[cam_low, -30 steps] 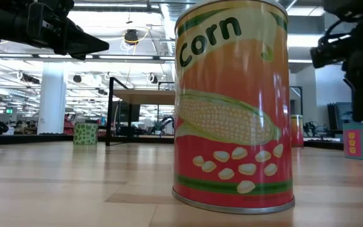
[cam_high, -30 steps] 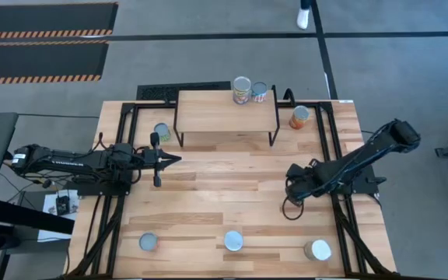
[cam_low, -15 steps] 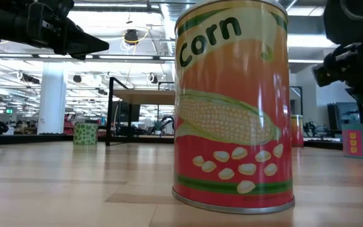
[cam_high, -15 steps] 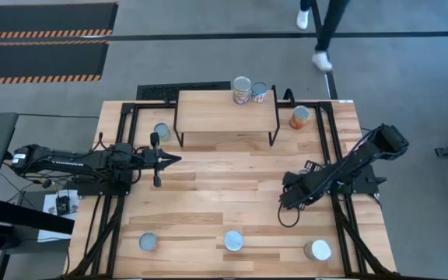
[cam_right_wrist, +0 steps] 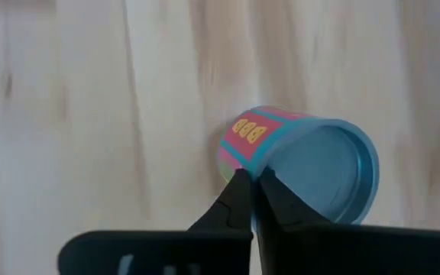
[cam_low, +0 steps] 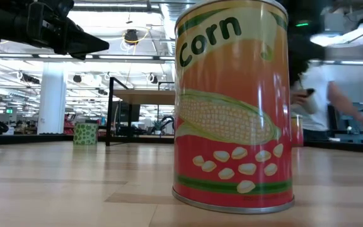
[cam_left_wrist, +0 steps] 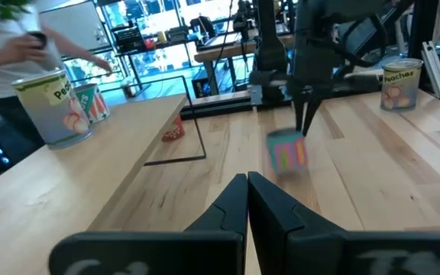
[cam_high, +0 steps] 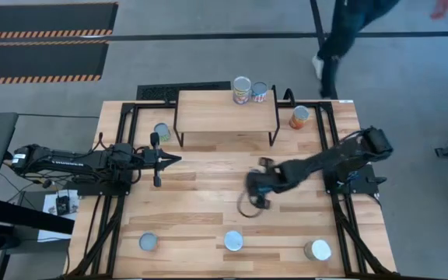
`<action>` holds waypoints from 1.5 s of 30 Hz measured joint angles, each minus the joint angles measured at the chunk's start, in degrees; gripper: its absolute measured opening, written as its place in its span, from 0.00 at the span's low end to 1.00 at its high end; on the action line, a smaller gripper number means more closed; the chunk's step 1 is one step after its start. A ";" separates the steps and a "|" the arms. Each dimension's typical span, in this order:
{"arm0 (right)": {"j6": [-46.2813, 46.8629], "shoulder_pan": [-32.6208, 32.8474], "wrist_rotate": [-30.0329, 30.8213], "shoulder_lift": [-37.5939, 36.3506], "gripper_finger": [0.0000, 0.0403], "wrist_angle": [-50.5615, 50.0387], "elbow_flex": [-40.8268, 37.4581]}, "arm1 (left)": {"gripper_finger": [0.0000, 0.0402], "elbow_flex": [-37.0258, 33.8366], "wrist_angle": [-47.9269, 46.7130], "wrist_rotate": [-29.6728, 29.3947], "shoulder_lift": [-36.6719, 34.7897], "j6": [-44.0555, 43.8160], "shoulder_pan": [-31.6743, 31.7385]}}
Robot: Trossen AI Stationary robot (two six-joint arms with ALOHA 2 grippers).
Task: Pick and place cans onto a shelf
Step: Put the small canned corn on the shelf
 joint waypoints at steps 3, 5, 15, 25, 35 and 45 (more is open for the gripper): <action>-9.89 -3.18 0.20 6.37 0.04 3.61 5.68 | 0.00 0.00 -0.02 -0.02 0.00 0.00 0.01; -15.46 -4.98 0.18 10.64 0.04 5.23 9.94 | 0.00 0.00 -0.02 -0.02 0.00 0.00 0.01; -28.87 -11.24 -0.17 26.17 0.05 -0.81 29.47 | 0.00 0.00 -0.14 -0.02 0.00 0.07 0.00; -28.15 -11.75 0.04 26.74 0.22 -2.08 32.69 | 0.00 0.00 -0.03 -0.02 0.92 0.08 0.00; -26.57 -7.13 -0.76 13.89 0.17 1.81 21.72 | 0.00 1.70 5.00 2.07 11.34 -0.03 -2.71; -16.14 -1.43 -2.17 -5.66 0.03 35.08 -13.52 | 0.00 12.02 2.20 1.00 28.16 -0.97 -7.12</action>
